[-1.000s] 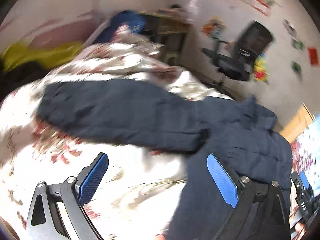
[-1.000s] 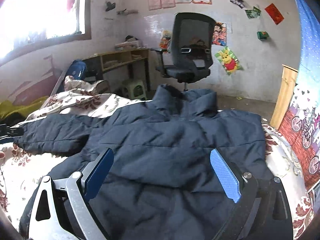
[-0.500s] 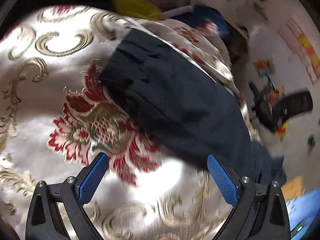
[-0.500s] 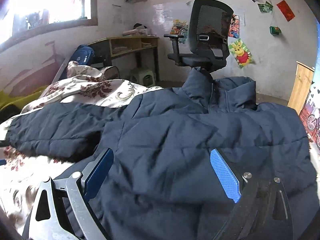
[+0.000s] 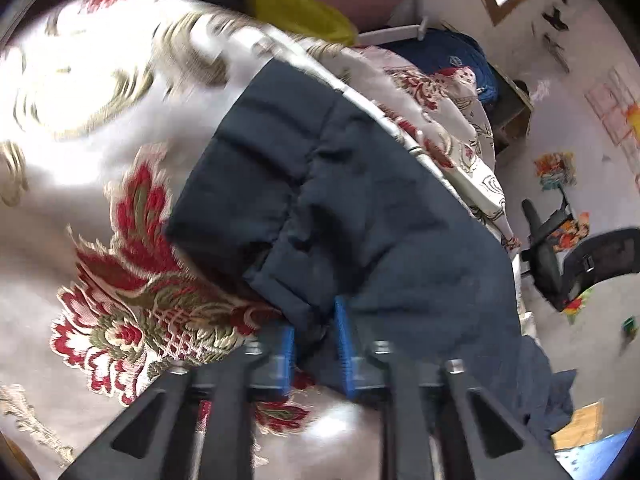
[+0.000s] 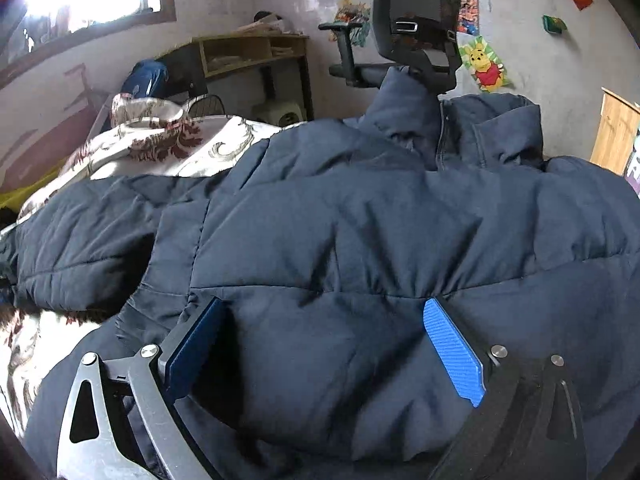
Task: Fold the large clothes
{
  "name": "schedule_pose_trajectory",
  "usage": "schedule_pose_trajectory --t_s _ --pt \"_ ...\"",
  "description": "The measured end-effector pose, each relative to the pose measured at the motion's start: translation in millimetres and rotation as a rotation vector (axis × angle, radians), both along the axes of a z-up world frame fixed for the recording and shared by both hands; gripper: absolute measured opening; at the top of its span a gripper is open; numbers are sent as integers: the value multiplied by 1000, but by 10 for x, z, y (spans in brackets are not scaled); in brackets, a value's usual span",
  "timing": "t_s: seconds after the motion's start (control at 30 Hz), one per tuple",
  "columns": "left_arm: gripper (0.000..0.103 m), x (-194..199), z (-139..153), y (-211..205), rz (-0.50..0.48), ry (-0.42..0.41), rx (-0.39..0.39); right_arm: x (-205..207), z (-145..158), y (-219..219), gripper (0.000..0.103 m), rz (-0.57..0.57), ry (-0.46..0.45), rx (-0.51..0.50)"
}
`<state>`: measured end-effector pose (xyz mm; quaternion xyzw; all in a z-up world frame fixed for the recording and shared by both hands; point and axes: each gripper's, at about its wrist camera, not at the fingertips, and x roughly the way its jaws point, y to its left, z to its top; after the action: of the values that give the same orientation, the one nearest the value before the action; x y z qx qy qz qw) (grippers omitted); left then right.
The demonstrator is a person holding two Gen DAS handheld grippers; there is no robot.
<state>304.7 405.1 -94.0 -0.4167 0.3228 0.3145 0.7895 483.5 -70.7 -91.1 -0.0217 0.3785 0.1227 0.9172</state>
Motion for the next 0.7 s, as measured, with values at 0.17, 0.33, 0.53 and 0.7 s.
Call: schedule_pose_trajectory --t_s 0.17,0.33,0.53,0.7 --pt "7 49 628 -282 -16 -50 163 -87 165 -132 99 5 -28 47" --pt "6 232 1480 -841 -136 -114 391 -190 351 -598 99 -23 -34 157" --pt "6 675 2291 -1829 -346 -175 627 -314 584 -1341 99 -67 -31 347" --pt "6 957 2511 -2698 -522 -232 660 -471 668 -1941 99 -138 -69 415"
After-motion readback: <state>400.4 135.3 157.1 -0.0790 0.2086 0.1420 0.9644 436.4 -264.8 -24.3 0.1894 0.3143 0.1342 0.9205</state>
